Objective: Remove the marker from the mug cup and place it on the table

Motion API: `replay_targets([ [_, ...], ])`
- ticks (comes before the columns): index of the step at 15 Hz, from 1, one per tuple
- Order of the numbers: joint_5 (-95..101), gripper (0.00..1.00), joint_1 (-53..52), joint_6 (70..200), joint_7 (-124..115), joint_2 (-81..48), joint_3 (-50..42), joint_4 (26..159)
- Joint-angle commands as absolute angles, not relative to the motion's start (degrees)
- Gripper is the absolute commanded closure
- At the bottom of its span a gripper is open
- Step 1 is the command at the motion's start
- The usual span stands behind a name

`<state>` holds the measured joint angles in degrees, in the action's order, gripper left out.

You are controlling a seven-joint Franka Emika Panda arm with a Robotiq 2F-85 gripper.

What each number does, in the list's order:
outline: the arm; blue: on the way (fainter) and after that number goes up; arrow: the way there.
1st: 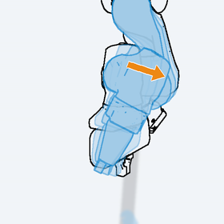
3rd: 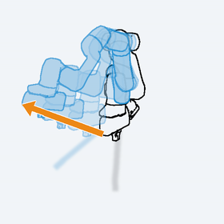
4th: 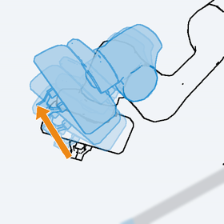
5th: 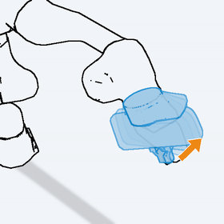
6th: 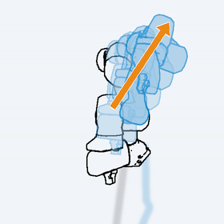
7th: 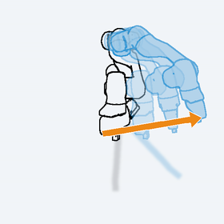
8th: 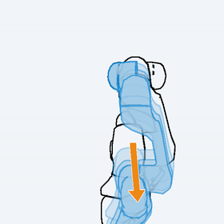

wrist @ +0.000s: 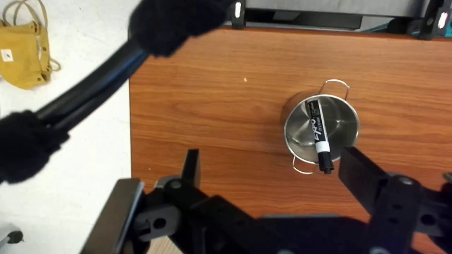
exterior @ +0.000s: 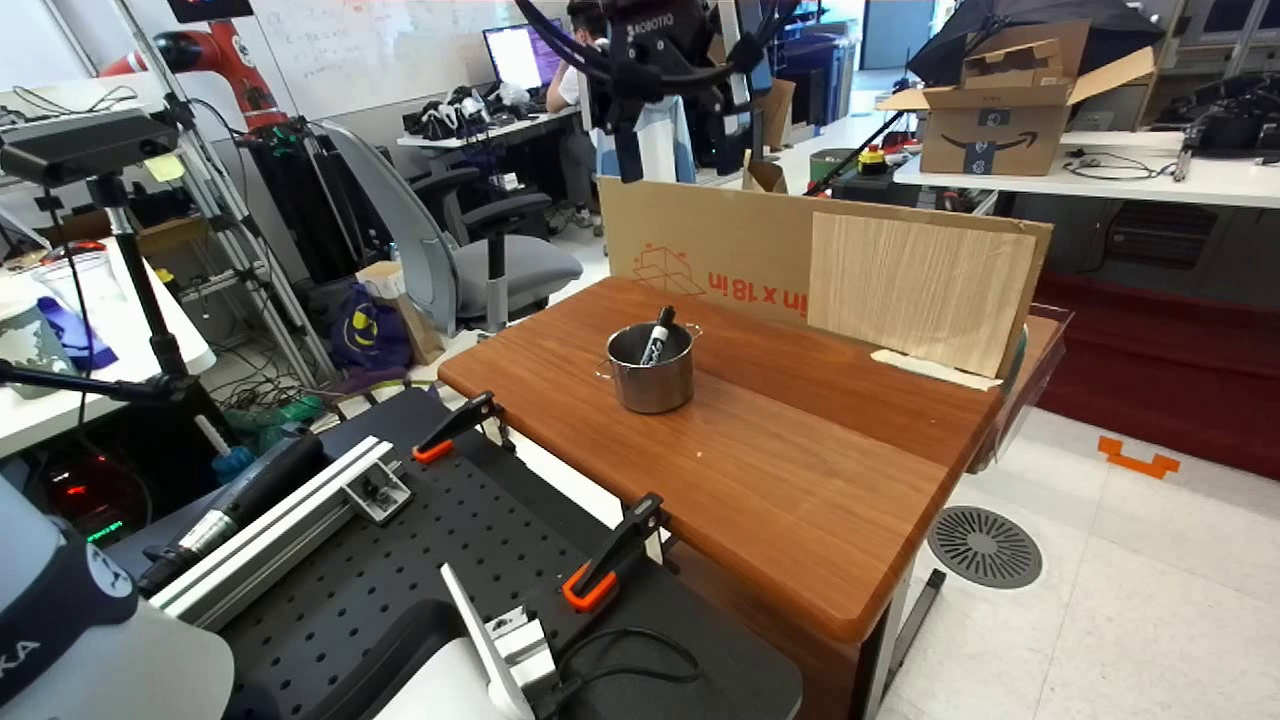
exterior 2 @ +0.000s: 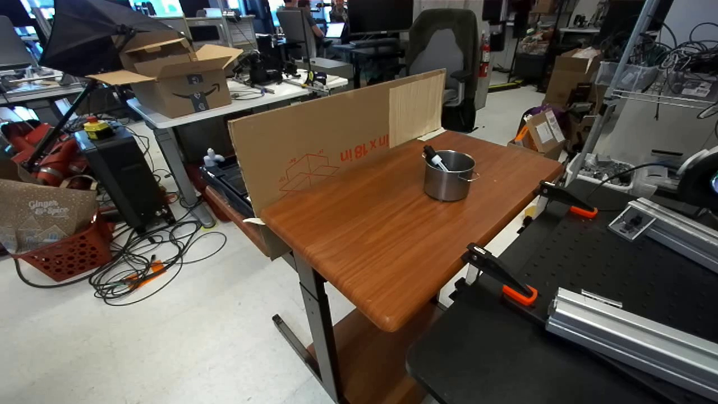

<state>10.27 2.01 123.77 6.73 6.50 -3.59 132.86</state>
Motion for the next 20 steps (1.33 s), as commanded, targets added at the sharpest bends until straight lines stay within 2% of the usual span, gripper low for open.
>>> replay_targets([
  [1, 6.22, 0.0, 1.62, 129.8, 11.7, 2.19, -3.38, 132.35],
  [7, -1.82, 0.0, 1.93, 136.67, 21.29, -6.06, -1.7, 130.87],
  [20, -1.61, 0.0, 2.3, 132.11, 23.2, -22.05, 2.27, 119.21],
])
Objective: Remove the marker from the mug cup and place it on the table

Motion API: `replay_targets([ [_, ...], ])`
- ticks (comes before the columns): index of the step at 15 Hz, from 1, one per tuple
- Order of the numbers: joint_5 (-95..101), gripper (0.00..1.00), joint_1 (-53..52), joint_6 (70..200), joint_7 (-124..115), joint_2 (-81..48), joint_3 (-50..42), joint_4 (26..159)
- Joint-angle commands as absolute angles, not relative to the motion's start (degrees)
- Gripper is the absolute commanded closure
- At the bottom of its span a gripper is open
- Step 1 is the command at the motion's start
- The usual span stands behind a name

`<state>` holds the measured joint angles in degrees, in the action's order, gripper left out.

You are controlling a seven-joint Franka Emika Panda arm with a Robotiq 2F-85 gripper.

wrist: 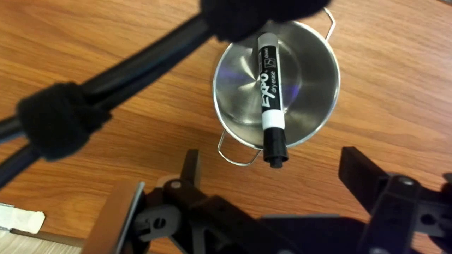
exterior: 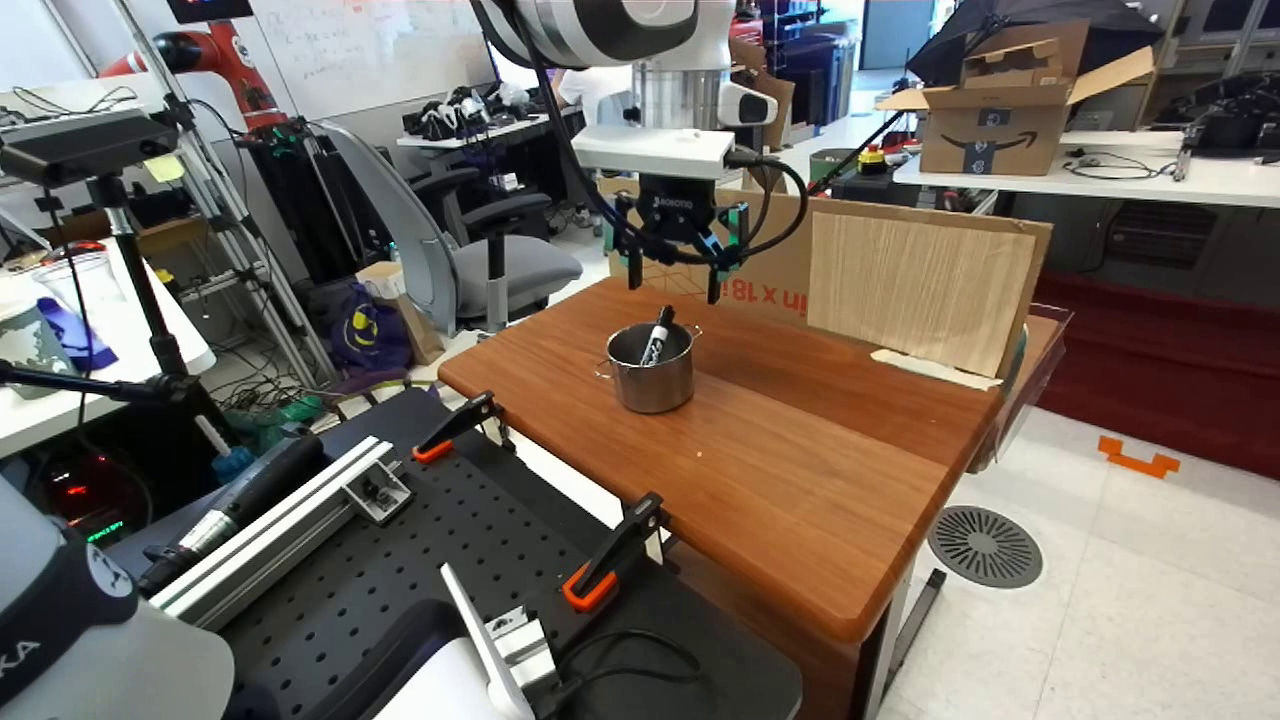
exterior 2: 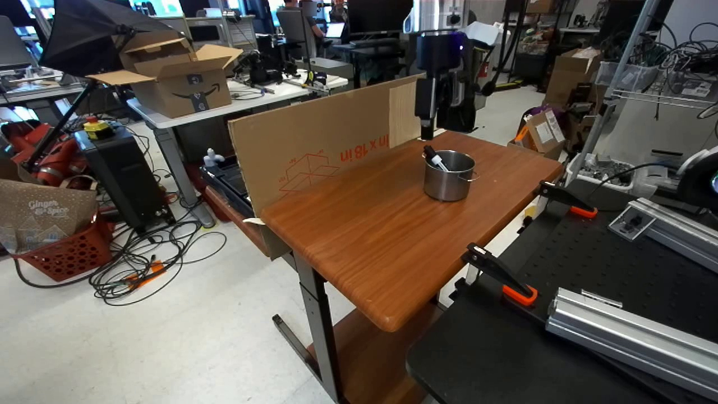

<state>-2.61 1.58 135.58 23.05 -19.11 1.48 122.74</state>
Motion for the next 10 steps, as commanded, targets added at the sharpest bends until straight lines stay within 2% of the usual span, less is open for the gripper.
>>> replay_targets([
  [1, -0.99, 0.0, 2.11, 131.74, 22.79, -22.9, 2.19, 118.69],
  [4, 0.24, 0.0, 1.77, 130.68, 22.02, -25.07, 2.25, 117.34],
  [5, 0.59, 0.25, 1.73, 130.22, 21.89, -25.68, 2.29, 116.79],
  [6, 0.65, 0.28, 1.76, 129.97, 21.88, -26.08, 2.4, 116.42],
  [10, 1.1, 0.58, 1.88, 127.52, 21.85, -27.1, 2.48, 114.29],
])
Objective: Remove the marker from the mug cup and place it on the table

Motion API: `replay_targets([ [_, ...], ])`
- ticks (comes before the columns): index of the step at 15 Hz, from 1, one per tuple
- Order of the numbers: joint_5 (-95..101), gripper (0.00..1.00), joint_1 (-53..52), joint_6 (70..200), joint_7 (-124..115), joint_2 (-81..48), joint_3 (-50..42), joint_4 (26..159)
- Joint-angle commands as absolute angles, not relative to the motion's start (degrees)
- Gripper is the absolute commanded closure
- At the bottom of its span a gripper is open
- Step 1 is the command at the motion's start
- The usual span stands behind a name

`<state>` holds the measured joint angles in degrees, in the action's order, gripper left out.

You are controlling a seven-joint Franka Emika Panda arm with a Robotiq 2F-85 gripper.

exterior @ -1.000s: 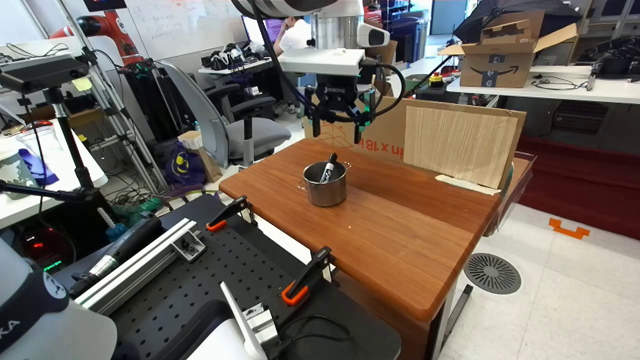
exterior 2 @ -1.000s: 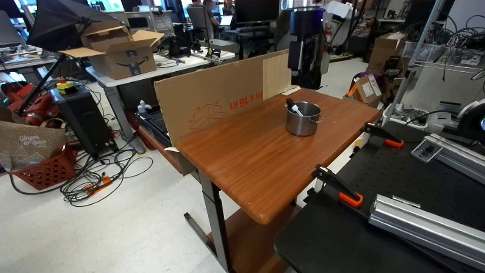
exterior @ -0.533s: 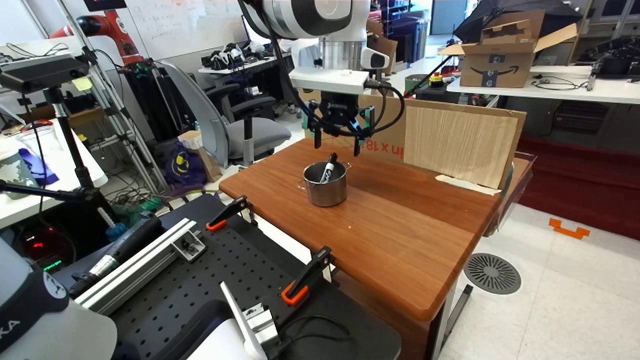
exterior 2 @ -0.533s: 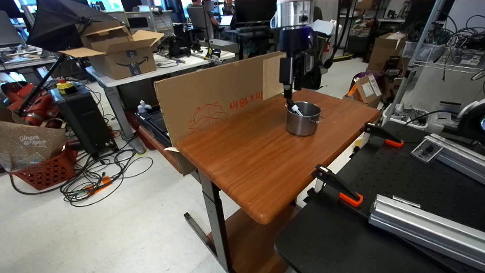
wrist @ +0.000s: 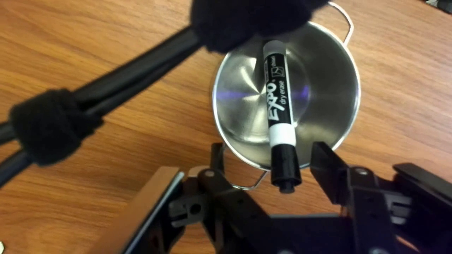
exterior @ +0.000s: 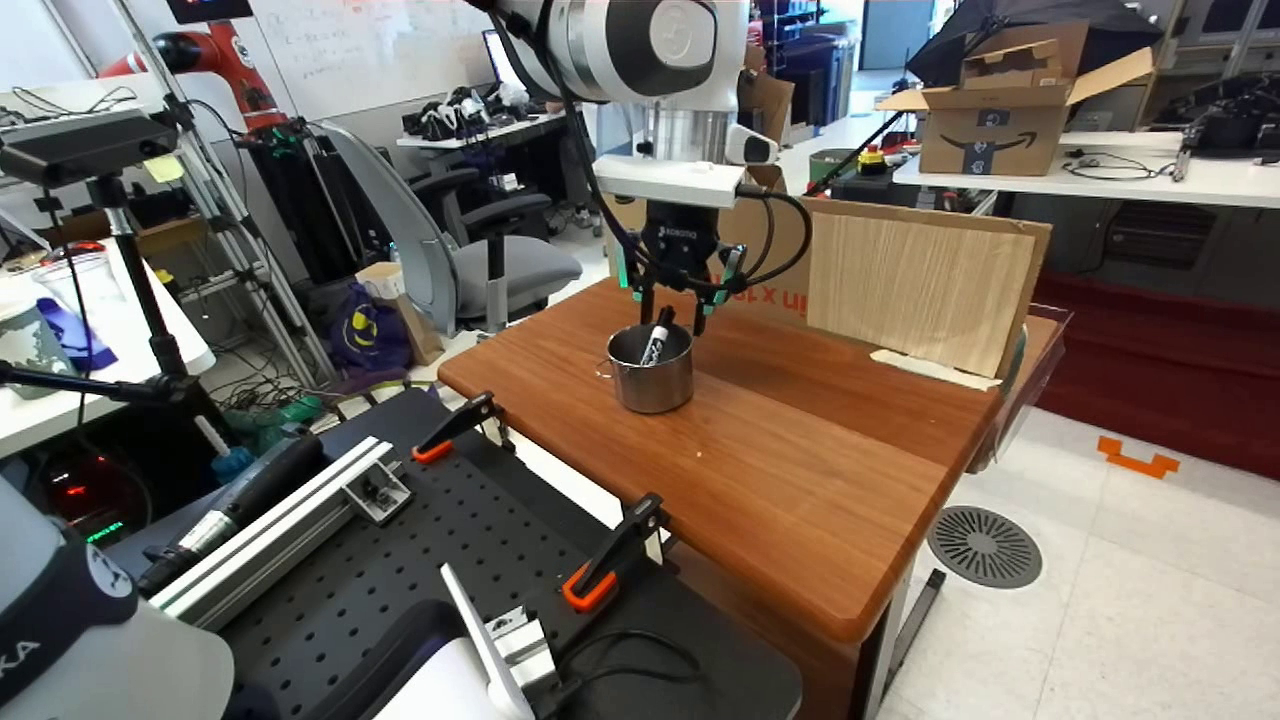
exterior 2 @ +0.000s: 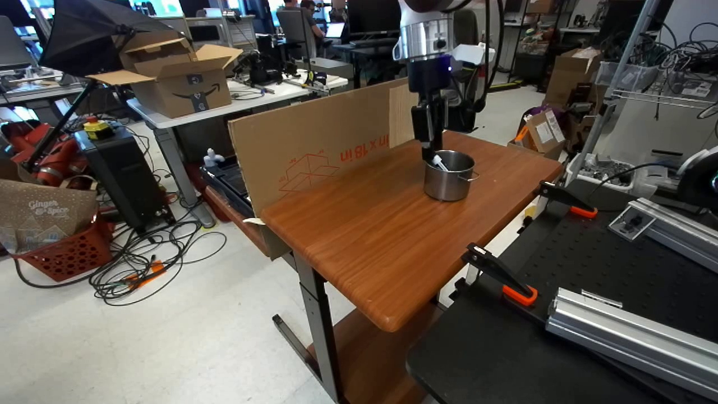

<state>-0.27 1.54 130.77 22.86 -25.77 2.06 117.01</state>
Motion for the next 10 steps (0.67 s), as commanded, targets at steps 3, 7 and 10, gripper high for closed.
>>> replay_targets([
  [3, 1.43, 0.81, 1.87, 126.07, 21.8, -27.38, 2.39, 113.04],
  [7, 1.94, 0.96, 1.75, 124.73, 21.28, -27.68, 2.35, 111.95],
  [10, 1.92, 0.95, 1.8, 124.16, 21.13, -28.08, 2.33, 111.27],
])
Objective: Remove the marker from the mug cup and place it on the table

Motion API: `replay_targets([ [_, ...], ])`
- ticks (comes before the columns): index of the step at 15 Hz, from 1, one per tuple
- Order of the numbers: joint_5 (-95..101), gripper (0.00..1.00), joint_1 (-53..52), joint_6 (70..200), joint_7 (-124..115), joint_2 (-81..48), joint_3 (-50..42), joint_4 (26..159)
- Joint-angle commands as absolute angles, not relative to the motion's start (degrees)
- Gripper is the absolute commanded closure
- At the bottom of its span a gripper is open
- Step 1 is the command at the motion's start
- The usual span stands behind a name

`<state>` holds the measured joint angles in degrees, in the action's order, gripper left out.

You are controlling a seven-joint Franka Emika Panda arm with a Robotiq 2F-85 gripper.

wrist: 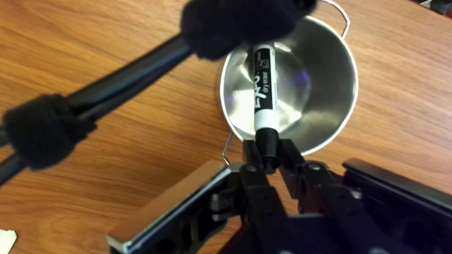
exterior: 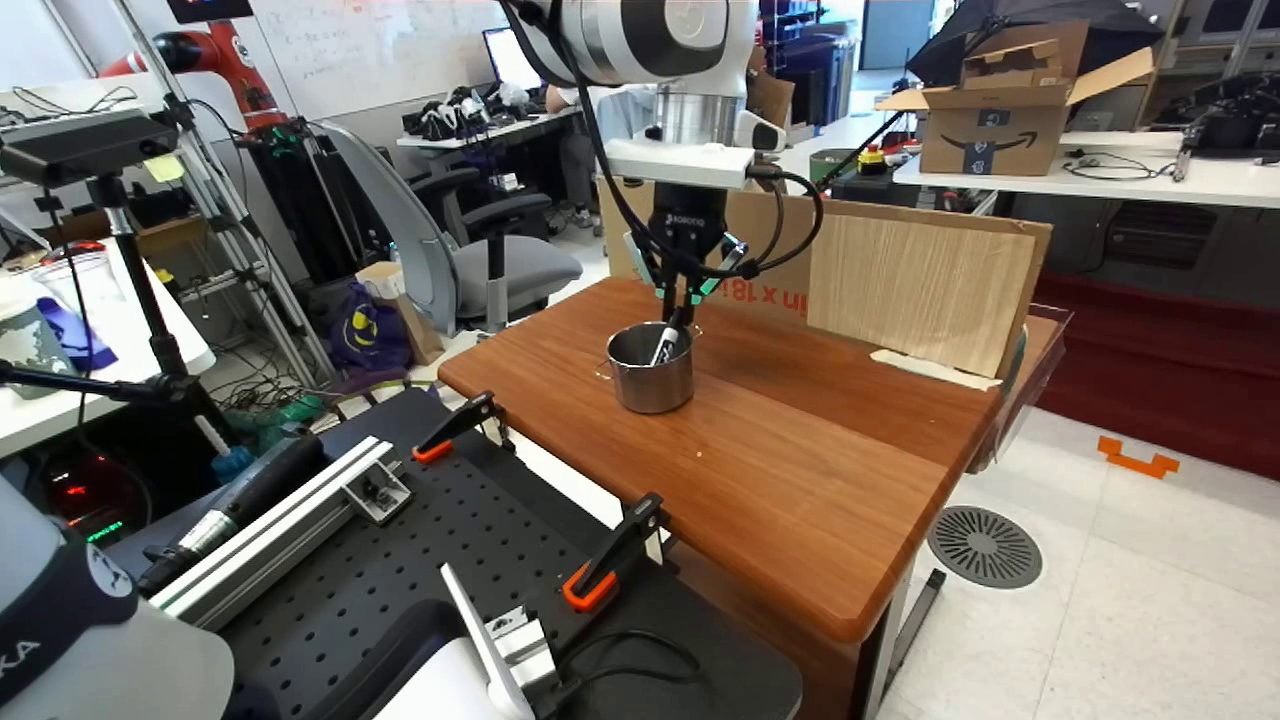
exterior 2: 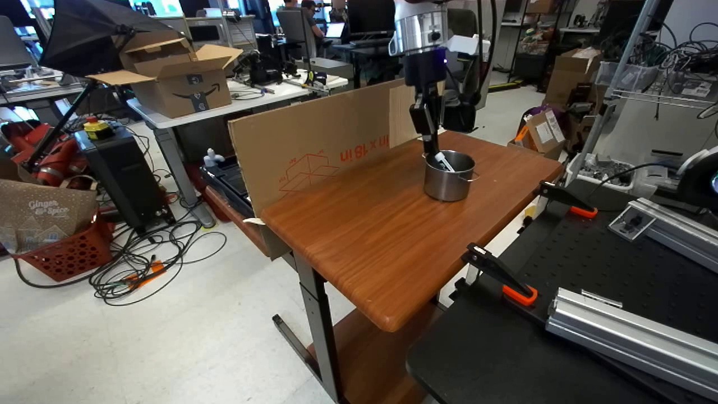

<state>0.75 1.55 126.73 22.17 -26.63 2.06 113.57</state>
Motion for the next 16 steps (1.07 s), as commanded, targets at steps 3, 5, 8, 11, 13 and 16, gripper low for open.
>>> replay_targets([
  [3, 1.3, 0.95, 2.31, 123.14, 21.54, -27.61, 2.4, 110.85],
  [5, 0.88, 0.95, 2.81, 122.89, 21.84, -26.7, 2.41, 110.99],
  [8, 0.02, 0.95, 3.89, 123.03, 22.44, -24.84, 2.49, 111.58],
  [11, -0.43, 0.95, 4.82, 122.46, 22.24, -22.5, 2.09, 112.08],
  [13, -1.2, 0.95, 5.5, 121.0, 22.23, -20.2, 1.86, 112.35],
  [16, -2.12, 0.95, 6.53, 119.68, 22.59, -17.59, 1.15, 112.0],
])
